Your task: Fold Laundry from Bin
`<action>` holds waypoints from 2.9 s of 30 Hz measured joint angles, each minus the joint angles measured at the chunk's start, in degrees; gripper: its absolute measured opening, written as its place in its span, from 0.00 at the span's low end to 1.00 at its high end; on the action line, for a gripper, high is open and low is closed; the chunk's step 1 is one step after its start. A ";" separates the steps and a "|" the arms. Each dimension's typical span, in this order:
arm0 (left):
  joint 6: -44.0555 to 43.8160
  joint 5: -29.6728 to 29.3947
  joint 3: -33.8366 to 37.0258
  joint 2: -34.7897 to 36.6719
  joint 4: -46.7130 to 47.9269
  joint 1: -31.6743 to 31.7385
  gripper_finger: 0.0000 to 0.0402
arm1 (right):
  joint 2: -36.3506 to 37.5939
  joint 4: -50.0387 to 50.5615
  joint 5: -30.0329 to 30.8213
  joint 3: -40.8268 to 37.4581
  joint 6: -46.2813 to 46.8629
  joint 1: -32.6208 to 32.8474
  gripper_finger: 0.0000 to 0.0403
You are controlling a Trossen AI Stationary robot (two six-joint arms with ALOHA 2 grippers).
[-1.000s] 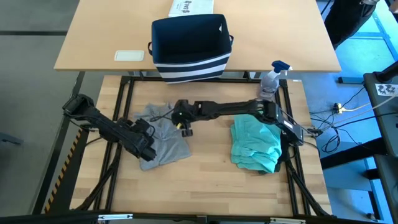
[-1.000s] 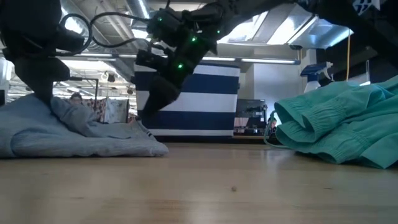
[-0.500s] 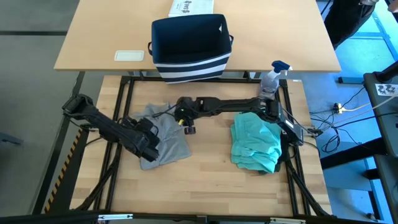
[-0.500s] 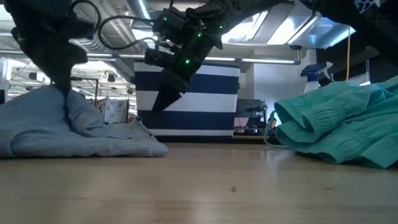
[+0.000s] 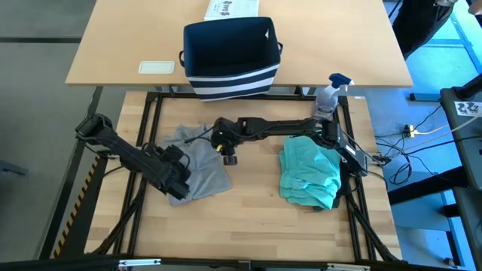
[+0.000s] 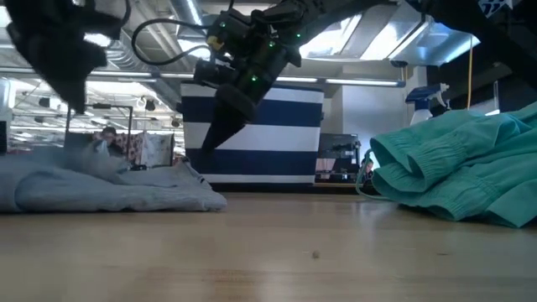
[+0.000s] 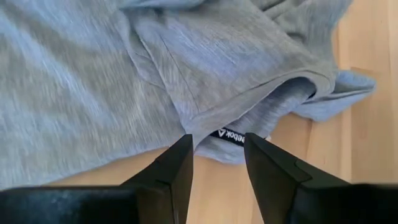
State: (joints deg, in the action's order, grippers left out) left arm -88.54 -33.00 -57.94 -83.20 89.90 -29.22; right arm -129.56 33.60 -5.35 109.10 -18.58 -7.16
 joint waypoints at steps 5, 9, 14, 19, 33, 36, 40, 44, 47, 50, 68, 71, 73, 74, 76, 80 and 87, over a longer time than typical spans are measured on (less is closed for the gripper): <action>-2.39 4.14 4.34 -0.04 -0.07 0.53 0.64 | 0.02 -0.91 -0.51 0.00 0.32 0.06 0.35; 0.43 1.20 4.45 -0.04 -4.36 0.12 0.64 | 0.07 0.17 -0.73 0.00 0.60 0.39 0.35; 14.20 -4.88 2.68 -0.02 -16.73 -2.80 0.64 | 1.90 1.90 -0.99 -0.04 1.08 0.39 0.35; 25.41 -5.34 3.53 -1.60 -23.28 -3.98 0.63 | 6.46 1.81 -1.76 -3.51 2.46 0.39 0.35; 55.88 -5.74 5.61 -9.09 -32.92 0.78 0.62 | 32.51 -28.49 3.92 -43.74 9.79 4.96 0.35; 61.11 -2.00 5.64 -9.09 -34.96 2.91 0.62 | 37.46 -34.20 6.09 -49.33 9.77 6.46 0.35; 66.17 0.92 6.23 -9.07 -37.99 5.46 0.62 | 41.50 -37.01 8.11 -53.09 10.25 7.77 0.35; 68.44 1.56 6.24 -9.05 -39.23 7.46 0.61 | 42.34 -36.58 9.87 -54.29 10.94 8.02 0.35; 69.51 2.82 6.24 -9.05 -39.98 8.65 0.59 | 42.34 -36.06 9.91 -54.52 11.06 7.93 0.35; 70.64 4.68 6.25 -9.05 -40.23 9.59 0.53 | 42.34 -35.80 9.91 -54.51 11.06 7.93 0.35; 71.09 4.98 10.99 -9.07 -42.91 12.71 0.35 | 42.32 -35.45 9.88 -54.49 11.06 7.93 0.35; 71.15 3.05 9.92 -9.06 -42.97 12.71 0.26 | 42.32 -35.41 9.87 -54.47 11.06 7.93 0.35; 71.40 2.45 8.98 -8.98 -43.05 12.73 0.17 | 42.32 -35.25 9.87 -54.47 11.06 7.93 0.35; 71.58 2.40 8.57 -8.96 -42.92 12.73 0.12 | 42.32 -35.18 9.87 -54.47 11.06 7.93 0.35; 71.52 1.59 7.59 -8.96 -42.70 12.73 0.04 | 42.30 -35.14 9.80 -54.47 11.03 7.93 0.35; 66.77 -4.65 5.88 -7.38 -38.67 12.77 0.01 | 42.30 -34.98 9.25 -54.47 11.05 7.93 0.35; 41.39 -18.04 5.37 -2.02 -19.88 14.51 0.00 | 42.29 -34.70 9.20 -54.47 11.04 7.93 0.35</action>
State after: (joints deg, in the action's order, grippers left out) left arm -47.15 -51.04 -52.58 -85.21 70.02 -14.71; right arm -87.26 -1.10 3.85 54.63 -7.54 0.78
